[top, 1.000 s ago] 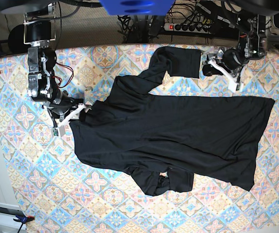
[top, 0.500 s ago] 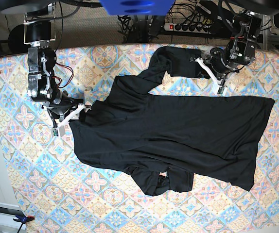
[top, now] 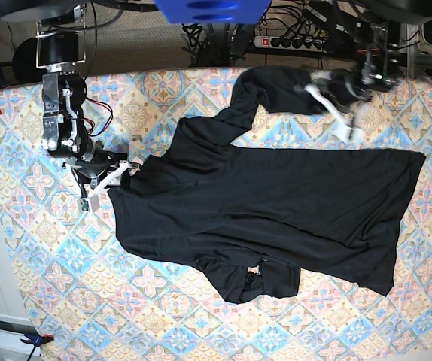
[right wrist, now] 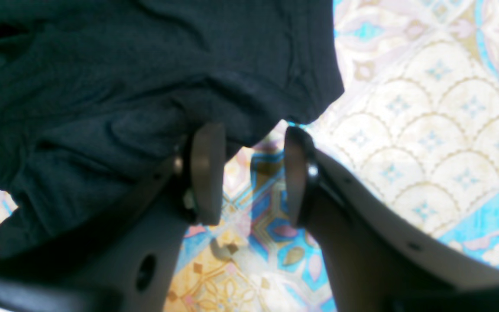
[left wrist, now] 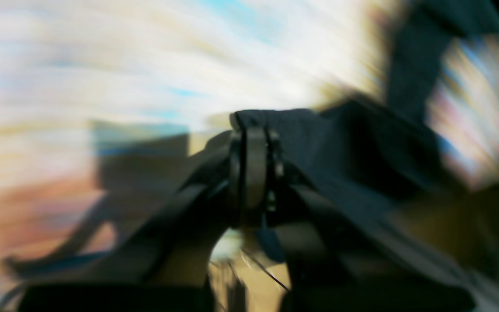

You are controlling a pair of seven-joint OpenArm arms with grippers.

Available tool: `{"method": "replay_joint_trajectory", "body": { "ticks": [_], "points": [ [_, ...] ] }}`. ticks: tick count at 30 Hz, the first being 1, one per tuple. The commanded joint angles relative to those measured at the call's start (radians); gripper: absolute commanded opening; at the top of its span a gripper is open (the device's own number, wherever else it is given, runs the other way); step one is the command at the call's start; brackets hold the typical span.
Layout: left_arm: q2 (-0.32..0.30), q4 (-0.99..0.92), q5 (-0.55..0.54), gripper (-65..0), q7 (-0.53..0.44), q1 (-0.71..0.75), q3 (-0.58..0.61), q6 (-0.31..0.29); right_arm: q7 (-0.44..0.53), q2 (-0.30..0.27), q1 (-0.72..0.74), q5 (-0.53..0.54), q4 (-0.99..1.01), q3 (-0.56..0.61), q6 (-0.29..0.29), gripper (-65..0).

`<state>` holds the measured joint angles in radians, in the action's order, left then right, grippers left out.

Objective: Layout the t-shirt on the table in an organized manner, then fold the t-shirt properly
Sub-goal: 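Grasp the sleeve cuff with the left gripper and pull it outward, then hold the collar corner with the right gripper and drag it toward its base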

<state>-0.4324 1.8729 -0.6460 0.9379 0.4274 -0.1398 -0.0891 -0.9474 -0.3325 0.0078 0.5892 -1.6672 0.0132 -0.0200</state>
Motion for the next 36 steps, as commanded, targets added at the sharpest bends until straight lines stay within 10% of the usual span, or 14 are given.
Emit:
{"method": "replay_joint_trajectory", "body": {
  "ticks": [1,19,36],
  "points": [
    [-0.007,0.031,-0.021,-65.0,-0.007,-0.002,-0.027,-0.01,0.017,-0.007,0.019,0.012,-0.015,-0.005,0.005,-42.7],
    [-0.033,-0.034,-0.008,-65.0,-0.009,0.004,-0.717,-0.01,0.018,-0.006,0.021,0.012,0.04,0.069,0.005,-42.6],
    [-0.113,-0.286,-0.018,-65.0,-0.081,0.003,-0.858,-0.01,0.024,-0.006,0.022,0.01,0.111,0.063,-0.001,-42.6]
  ]
}}
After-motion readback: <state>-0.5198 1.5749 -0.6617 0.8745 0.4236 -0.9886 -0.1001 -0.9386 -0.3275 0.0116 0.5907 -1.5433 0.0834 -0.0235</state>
